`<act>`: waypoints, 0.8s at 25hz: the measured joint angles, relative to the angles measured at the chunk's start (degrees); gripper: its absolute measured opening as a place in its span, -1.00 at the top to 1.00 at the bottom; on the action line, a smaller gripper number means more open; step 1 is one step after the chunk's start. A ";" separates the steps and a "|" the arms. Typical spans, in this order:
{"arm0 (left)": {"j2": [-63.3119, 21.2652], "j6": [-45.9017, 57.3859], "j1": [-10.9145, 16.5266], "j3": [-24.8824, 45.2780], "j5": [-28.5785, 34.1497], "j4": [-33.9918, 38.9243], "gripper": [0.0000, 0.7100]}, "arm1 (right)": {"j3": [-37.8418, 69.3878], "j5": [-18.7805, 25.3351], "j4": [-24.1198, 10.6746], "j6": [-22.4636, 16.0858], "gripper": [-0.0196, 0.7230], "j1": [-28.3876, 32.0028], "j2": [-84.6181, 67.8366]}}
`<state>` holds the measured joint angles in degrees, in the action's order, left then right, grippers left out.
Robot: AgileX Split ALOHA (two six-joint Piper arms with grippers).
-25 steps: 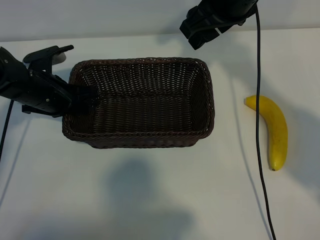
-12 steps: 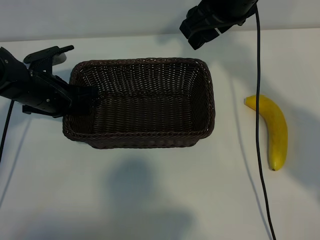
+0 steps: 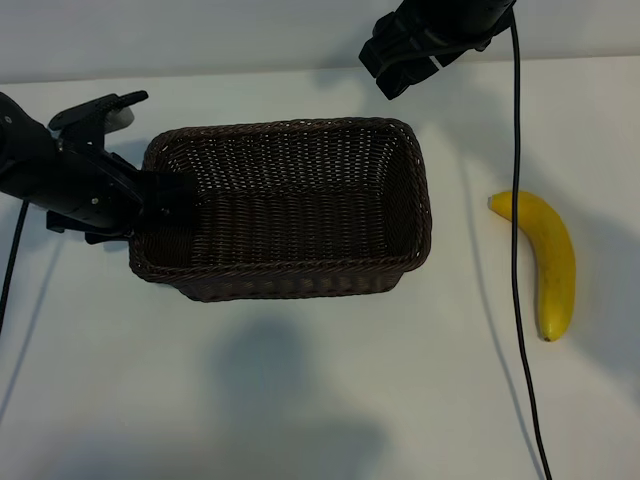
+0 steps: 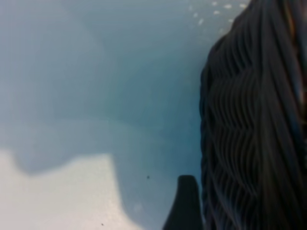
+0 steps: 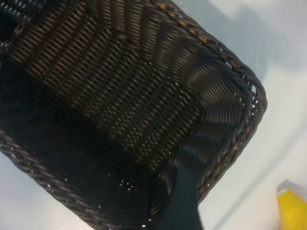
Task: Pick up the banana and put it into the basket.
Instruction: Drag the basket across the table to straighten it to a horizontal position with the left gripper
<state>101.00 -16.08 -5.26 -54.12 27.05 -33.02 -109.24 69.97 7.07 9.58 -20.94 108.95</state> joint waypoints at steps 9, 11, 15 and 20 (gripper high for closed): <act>-4.88 0.97 0.00 0.00 1.43 0.00 -0.71 | 0.00 0.00 0.00 0.06 -0.65 0.00 0.00; -6.15 1.09 0.00 0.00 2.41 0.20 -0.71 | 0.00 0.00 0.00 0.06 -0.65 0.00 0.00; -9.03 1.43 0.00 0.00 4.11 1.37 -0.69 | 0.00 0.00 0.00 0.06 -0.65 0.00 0.00; -13.13 2.92 0.00 0.00 5.42 2.95 -0.68 | 0.00 -0.05 0.00 0.06 -0.65 0.00 0.00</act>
<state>87.87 -13.16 -5.26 -54.12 32.47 -30.07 -109.24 69.92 7.07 9.64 -20.94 108.95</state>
